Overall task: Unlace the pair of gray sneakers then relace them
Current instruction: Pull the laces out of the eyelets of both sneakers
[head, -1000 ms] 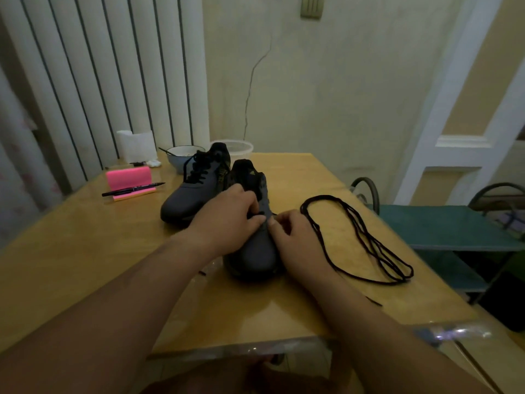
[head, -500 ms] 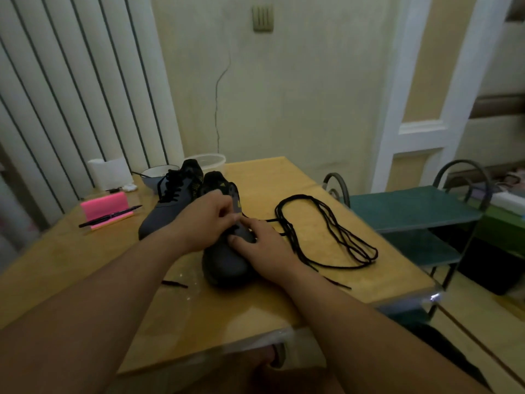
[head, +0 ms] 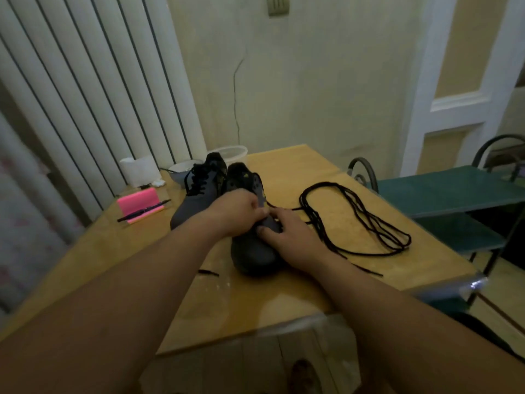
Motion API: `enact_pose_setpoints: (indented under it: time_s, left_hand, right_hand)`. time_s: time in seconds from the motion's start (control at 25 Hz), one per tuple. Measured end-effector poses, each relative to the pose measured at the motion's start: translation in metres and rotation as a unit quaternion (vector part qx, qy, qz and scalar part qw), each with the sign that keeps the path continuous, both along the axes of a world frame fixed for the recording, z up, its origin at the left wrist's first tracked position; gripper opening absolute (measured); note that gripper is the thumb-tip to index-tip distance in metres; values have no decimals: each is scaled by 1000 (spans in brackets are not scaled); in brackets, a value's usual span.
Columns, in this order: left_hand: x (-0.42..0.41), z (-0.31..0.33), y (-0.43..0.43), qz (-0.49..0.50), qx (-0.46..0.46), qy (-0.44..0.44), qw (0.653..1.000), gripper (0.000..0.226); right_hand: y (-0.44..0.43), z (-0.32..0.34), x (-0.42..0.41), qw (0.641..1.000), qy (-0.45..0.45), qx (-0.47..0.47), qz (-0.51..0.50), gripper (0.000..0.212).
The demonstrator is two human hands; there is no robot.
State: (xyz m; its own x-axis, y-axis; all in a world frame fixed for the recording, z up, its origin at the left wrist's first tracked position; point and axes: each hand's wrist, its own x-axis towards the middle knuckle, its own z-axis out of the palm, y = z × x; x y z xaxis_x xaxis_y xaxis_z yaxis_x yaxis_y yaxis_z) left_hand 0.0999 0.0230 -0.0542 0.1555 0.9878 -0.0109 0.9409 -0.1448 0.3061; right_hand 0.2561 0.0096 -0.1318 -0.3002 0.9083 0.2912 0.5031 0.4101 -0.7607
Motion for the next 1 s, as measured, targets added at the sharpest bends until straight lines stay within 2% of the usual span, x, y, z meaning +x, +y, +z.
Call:
enact_pose_setpoints:
  time_s: [0.04,0.12,0.16,0.2,0.24,0.28,0.32,0.4,0.44,0.48,0.52,0.6,0.64,0.68,0.76,0.8,0.88,1.0]
  left_hand:
    - [2,-1,-2,-17,2,-81,997,39]
    - [-5,-3,-16,-27,-7,-309,951,36]
    - [-11,-2,-22,-25,-20,-392,920,37]
    - [-16,1,-27,-15,-42,-424,904,37]
    - [-20,3,-29,9,-64,-414,908,36]
    - [-22,4,-27,41,-87,-362,927,40]
    - [-21,5,-22,66,-98,-272,955,46]
    - [-8,10,-20,67,-64,-112,989,48]
    - [0,6,-23,47,-30,-87,995,44]
    - [6,3,-27,29,0,-108,994,40]
    - [8,1,-33,28,14,-176,984,36]
    - [5,3,-52,38,20,-339,940,36]
    - [1,6,-58,34,8,-381,924,38]
    - [-5,12,-58,25,-5,-350,936,39]
    - [-10,17,-55,22,-15,-137,990,28]
    - [-9,15,-50,48,-3,-59,997,26]
    - [1,10,-38,93,58,23,994,42]
    - [19,-2,-13,67,101,146,982,42]
  right_hand:
    - [1,-1,0,1000,0,0,0,38]
    - [3,-4,-1,1000,4,9,0,36]
    - [4,-5,-1,1000,3,13,-1,36]
    - [4,-5,-1,1000,-3,11,-3,38]
    - [5,-7,-2,1000,-10,13,-8,38]
    - [6,-9,-2,1000,-16,17,-12,38]
    - [8,-10,-2,1000,-17,18,-14,38]
    - [7,-11,-2,1000,-20,18,-11,38]
    - [5,-11,-2,1000,-20,21,-11,38]
    - [3,-10,-2,1000,-18,22,-13,38]
    - [2,-8,-2,1000,-15,21,-9,37]
    - [1,-4,-2,1000,-17,17,-4,39]
    - [1,-3,-2,1000,-23,11,-8,43]
    - [0,-1,-2,1000,-27,5,-15,45]
    - [-2,0,-3,1000,-19,-1,-16,41]
    - [-4,-1,-2,1000,-10,1,-14,38]
    - [-3,-2,-2,1000,5,11,-18,34]
    - [4,-8,-3,999,21,2,-26,29]
